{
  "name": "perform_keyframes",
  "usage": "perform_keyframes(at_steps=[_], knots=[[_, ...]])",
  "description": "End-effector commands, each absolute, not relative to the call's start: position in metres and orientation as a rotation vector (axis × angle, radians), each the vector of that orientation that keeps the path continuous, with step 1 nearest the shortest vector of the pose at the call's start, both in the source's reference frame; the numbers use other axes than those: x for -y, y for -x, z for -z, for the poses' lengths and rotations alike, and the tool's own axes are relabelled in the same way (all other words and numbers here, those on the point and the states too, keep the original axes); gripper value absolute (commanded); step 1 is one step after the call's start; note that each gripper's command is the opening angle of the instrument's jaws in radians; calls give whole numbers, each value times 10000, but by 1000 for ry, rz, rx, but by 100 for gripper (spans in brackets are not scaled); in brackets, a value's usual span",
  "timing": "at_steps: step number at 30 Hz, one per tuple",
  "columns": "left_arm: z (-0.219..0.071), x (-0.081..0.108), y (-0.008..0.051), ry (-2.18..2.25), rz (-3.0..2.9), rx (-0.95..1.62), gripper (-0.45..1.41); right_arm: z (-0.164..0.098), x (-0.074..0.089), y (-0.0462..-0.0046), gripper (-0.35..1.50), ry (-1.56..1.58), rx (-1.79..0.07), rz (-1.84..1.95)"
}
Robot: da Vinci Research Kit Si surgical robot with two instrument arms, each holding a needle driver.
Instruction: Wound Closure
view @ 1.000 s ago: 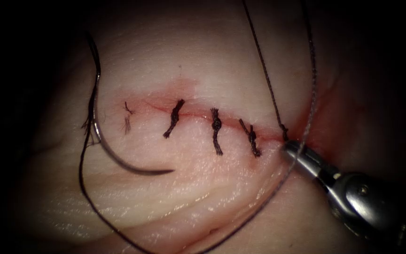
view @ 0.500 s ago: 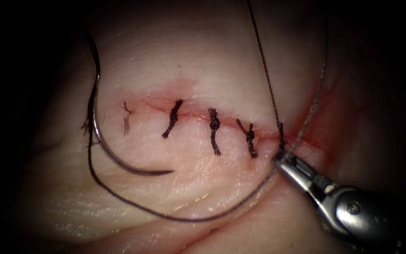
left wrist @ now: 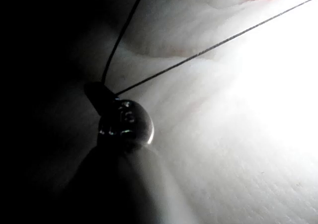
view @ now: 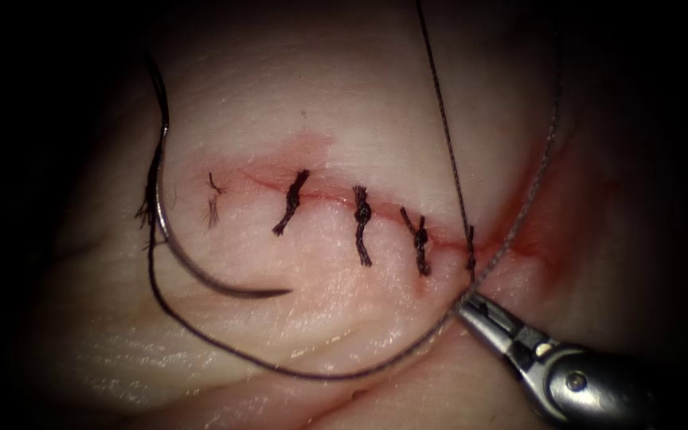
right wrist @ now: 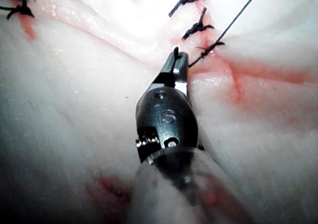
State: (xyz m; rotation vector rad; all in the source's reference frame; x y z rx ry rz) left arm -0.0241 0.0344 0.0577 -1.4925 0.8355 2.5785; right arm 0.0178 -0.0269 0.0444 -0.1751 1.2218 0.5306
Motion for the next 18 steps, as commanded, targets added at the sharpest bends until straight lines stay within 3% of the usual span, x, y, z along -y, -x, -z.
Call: perform_keyframes(at_steps=[1, 12, 13, 14, 15, 16, 18], knots=[[-579, -352, 247, 1492, -2576, -840, -45, -446, 269, -185, -35, 175, -1224, -526], [-561, -309, 263, 1751, -2463, -755, -45, -419, 252, -186, -35, 206, -1243, -539], [-557, -303, 265, 1785, -2439, -725, -45, -415, 250, -186, 9, 210, -1251, -547], [-557, -303, 265, 1785, -2439, -725, -45, -415, 250, -186, 9, 210, -1251, -547], [-552, -296, 268, 1822, -2410, -686, -45, -412, 248, -186, 44, 212, -1257, -553], [-539, -282, 272, 1921, -2349, -614, -45, -406, 246, -186, 91, 216, -1267, -565], [-526, -270, 275, 1987, -2298, -546, -45, -399, 243, -186, 111, 213, -1273, -570]])
